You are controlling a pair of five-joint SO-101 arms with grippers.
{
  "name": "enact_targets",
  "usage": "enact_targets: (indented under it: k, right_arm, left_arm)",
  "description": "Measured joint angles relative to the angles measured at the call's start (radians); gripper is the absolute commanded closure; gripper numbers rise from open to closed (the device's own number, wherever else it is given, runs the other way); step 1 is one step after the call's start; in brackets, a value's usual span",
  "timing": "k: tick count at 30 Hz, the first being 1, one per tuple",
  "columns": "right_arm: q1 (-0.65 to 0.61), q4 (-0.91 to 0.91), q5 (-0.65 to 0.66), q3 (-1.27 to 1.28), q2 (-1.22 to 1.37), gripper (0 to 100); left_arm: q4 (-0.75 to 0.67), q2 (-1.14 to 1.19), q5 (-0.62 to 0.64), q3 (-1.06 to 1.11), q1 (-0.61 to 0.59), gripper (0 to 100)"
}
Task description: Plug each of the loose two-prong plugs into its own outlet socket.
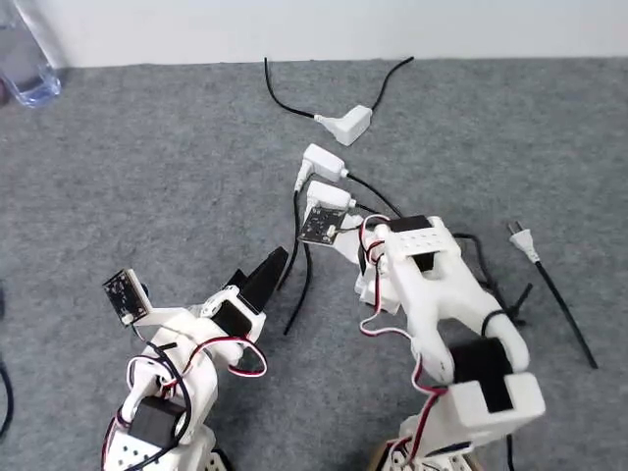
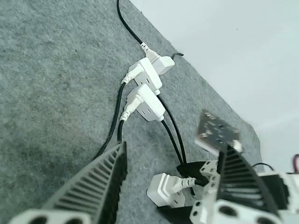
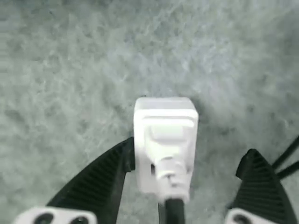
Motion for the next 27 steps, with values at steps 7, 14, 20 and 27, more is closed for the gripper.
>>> enact_targets:
  k: [7,14,20,27]
  right_arm:
    - [0.017,-0.003,0.000,-0.020,0.037,98.0]
    - [0.029,-0.011,0.026,-0.052,0.044,99.4]
    - [0.026,0.068,-0.035,-0.155,0.049,99.1]
    - [-0.005,0.103,-0.129,-0.345,0.051,99.1]
  left_arm:
    - [0.000,0.000,0.000,0.000,0.000,70]
    - [0.000,0.000,0.000,0.000,0.000,70]
    - [0.000,0.000,0.000,0.000,0.000,70]
    - [0.000,0.000,0.000,0.000,0.000,70]
